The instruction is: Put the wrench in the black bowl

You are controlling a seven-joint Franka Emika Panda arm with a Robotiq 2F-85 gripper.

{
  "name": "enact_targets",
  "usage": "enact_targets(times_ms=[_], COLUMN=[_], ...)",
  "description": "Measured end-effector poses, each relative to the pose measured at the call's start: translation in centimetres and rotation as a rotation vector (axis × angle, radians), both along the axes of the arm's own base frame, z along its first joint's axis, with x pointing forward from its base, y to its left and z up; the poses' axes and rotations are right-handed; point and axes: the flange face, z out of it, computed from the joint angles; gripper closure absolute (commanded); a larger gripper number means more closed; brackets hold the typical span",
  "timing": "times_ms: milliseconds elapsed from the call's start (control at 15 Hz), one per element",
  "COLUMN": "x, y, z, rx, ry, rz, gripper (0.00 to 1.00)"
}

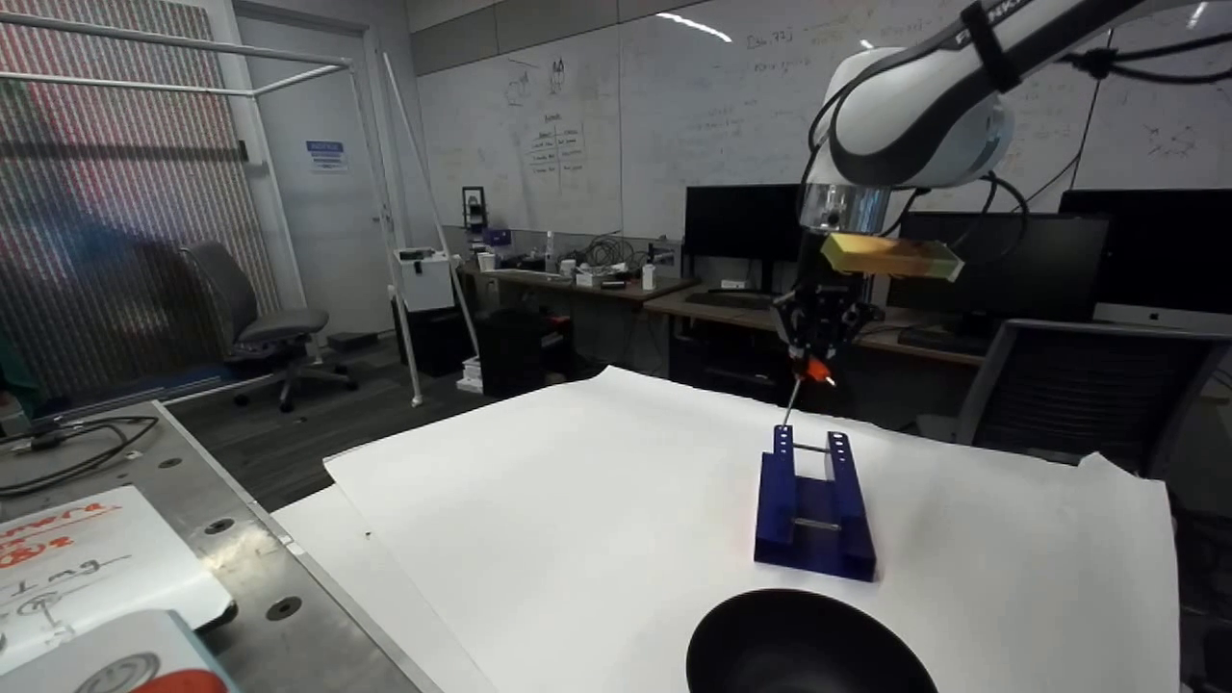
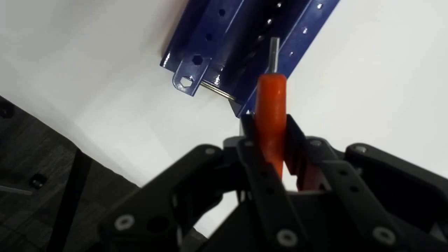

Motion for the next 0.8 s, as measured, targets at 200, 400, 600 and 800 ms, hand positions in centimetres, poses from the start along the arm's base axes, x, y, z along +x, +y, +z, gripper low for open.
enact_targets(times_ms=[200, 400, 600, 800], x=[-1.3, -4.1, -7.8, -10.3], y=[2.6, 5.8, 8.4, 9.3], z=[6.7, 12.7, 14.8, 11.1], rx=[0.024, 0.141, 0.298, 0.421], ry=[-0.100, -0.121, -0.020, 0.118], rz=[-0.008, -0.038, -0.048, -0.070], gripper=[0.95, 0.95, 0.95, 0.95])
